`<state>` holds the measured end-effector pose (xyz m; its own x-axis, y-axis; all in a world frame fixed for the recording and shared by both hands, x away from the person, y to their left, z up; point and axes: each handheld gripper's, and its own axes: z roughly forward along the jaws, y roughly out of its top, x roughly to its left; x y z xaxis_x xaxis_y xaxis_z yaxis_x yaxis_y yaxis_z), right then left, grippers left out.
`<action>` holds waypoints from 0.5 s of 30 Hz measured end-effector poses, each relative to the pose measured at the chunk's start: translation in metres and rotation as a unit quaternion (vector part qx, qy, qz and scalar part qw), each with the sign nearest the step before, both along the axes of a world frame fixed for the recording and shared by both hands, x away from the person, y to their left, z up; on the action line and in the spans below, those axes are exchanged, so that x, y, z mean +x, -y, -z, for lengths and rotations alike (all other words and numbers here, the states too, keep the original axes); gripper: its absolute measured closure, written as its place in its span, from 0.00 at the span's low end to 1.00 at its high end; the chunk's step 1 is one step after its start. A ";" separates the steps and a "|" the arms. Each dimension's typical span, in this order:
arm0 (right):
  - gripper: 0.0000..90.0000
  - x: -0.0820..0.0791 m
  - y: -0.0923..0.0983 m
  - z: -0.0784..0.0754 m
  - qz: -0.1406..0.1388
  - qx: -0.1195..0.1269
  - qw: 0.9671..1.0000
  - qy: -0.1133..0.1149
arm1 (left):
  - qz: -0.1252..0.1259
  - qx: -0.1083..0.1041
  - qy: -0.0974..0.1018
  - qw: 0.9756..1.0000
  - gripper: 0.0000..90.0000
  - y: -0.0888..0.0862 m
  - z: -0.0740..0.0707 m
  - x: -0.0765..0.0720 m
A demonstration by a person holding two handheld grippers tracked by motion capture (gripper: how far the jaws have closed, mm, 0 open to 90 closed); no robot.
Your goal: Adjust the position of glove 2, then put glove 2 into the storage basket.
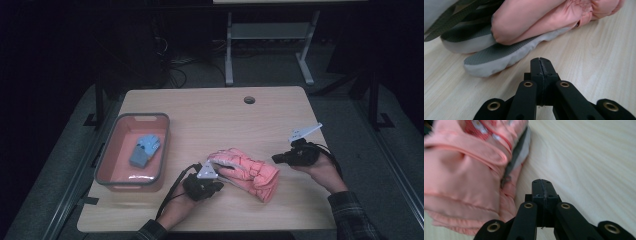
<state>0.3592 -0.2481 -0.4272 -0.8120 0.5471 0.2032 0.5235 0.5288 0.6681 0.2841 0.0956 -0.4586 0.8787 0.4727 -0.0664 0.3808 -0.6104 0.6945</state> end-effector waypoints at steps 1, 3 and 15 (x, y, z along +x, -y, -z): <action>1.00 0.000 0.000 0.004 0.000 -0.004 1.000 -0.005 | -0.002 -0.002 -0.002 1.000 0.99 0.001 0.001 0.001; 1.00 0.001 -0.002 0.009 -0.003 -0.010 1.000 -0.012 | -0.005 0.003 -0.002 1.000 0.99 0.002 0.002 0.004; 1.00 -0.010 -0.012 0.020 -0.037 -0.028 0.999 -0.023 | -0.045 -0.001 -0.005 0.999 0.99 0.003 0.002 0.033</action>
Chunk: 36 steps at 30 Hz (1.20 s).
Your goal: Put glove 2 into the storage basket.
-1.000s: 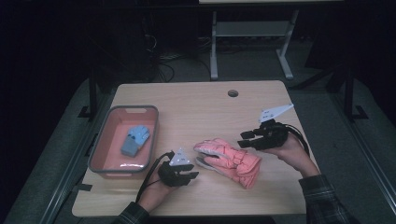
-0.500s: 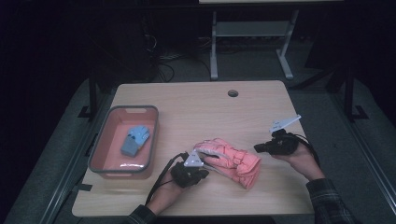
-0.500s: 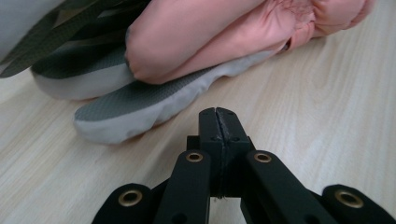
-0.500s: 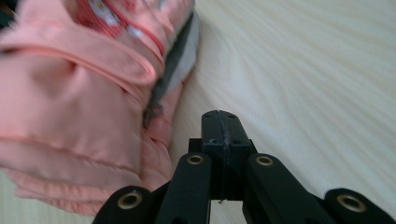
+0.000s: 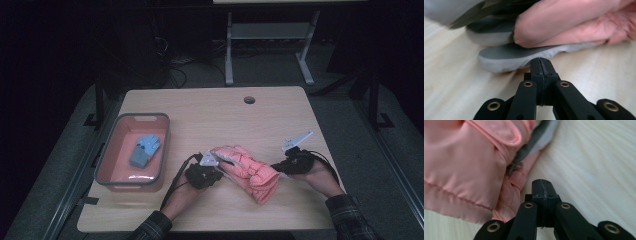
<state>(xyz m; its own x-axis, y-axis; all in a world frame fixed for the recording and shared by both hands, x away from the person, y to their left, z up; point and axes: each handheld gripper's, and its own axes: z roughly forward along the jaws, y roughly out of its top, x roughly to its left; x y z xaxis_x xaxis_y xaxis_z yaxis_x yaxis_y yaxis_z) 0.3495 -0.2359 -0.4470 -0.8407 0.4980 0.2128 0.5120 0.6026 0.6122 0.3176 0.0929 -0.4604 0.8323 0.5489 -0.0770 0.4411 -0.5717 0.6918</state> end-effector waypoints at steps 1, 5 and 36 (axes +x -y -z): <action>1.00 -0.001 -0.001 0.000 -0.002 0.001 1.000 -0.002 | 0.001 0.004 0.002 1.000 0.99 0.000 0.000 0.004; 1.00 -0.005 -0.009 0.002 -0.023 0.002 1.000 -0.005 | -0.002 0.001 -0.005 1.000 0.99 0.002 -0.001 0.018; 1.00 -0.035 -0.083 0.010 -0.131 0.016 0.991 -0.018 | 0.032 -0.021 -0.027 0.999 0.99 0.013 -0.005 0.049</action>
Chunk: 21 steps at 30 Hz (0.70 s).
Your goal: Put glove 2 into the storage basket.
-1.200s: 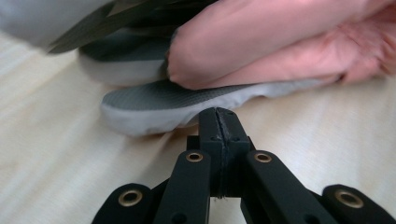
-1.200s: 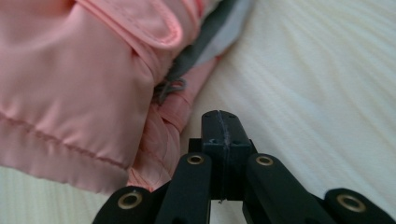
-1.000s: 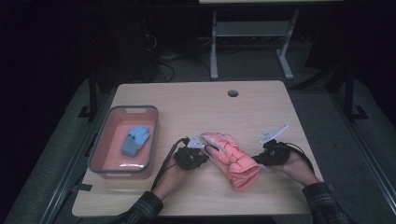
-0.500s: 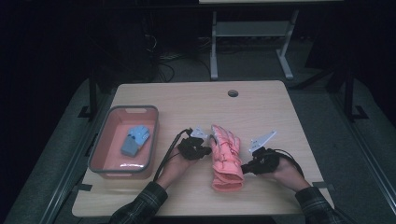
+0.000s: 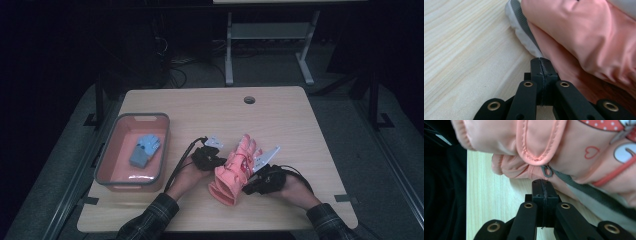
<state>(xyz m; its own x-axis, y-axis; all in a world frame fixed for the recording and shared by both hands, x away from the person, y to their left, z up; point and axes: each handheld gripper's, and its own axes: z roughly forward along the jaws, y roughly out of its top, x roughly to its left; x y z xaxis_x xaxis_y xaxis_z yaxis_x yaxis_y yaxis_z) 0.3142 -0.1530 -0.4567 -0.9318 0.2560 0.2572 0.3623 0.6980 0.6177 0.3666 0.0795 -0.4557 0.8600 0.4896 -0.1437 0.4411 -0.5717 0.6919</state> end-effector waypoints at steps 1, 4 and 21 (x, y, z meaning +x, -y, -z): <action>1.00 0.000 -0.002 0.000 -0.003 0.001 1.000 0.001 | 0.003 0.002 0.000 1.000 0.99 -0.001 0.000 0.001; 1.00 -0.001 -0.010 0.000 -0.007 0.000 1.000 0.005 | 0.003 0.002 -0.005 1.000 0.99 -0.005 -0.002 0.002; 1.00 -0.002 0.029 -0.036 0.070 0.015 0.997 0.039 | -0.023 0.025 -0.028 0.999 0.87 -0.035 -0.019 -0.002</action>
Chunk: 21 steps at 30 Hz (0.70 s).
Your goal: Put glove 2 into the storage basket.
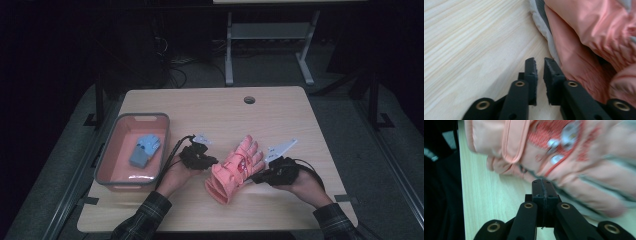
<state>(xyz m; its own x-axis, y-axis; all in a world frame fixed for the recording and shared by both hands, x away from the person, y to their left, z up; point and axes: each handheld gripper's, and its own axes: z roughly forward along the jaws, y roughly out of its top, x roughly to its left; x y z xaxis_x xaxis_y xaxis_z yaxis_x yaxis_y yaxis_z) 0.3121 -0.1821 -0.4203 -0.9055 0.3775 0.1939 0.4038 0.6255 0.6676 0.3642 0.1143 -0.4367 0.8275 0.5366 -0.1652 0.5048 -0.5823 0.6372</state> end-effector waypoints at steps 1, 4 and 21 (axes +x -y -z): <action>1.00 0.000 0.003 -0.005 0.006 0.007 1.000 0.004 | -0.004 -0.001 -0.001 1.000 0.84 -0.001 -0.002 -0.001; 1.00 0.003 0.010 -0.017 0.022 0.020 0.999 0.021 | -0.011 -0.003 -0.002 1.000 0.74 -0.006 -0.010 -0.001; 1.00 0.032 -0.002 -0.023 0.076 0.047 0.995 0.051 | -0.029 -0.073 0.018 0.997 0.28 -0.024 -0.057 -0.002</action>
<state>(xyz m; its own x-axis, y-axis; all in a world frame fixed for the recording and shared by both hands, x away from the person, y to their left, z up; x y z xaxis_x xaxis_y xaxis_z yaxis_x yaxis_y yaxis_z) 0.3436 -0.1802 -0.3974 -0.8565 0.4954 0.1448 0.4155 0.4954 0.7629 0.3618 0.1386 -0.3800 0.8026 0.5565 -0.2147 0.5097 -0.4528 0.7316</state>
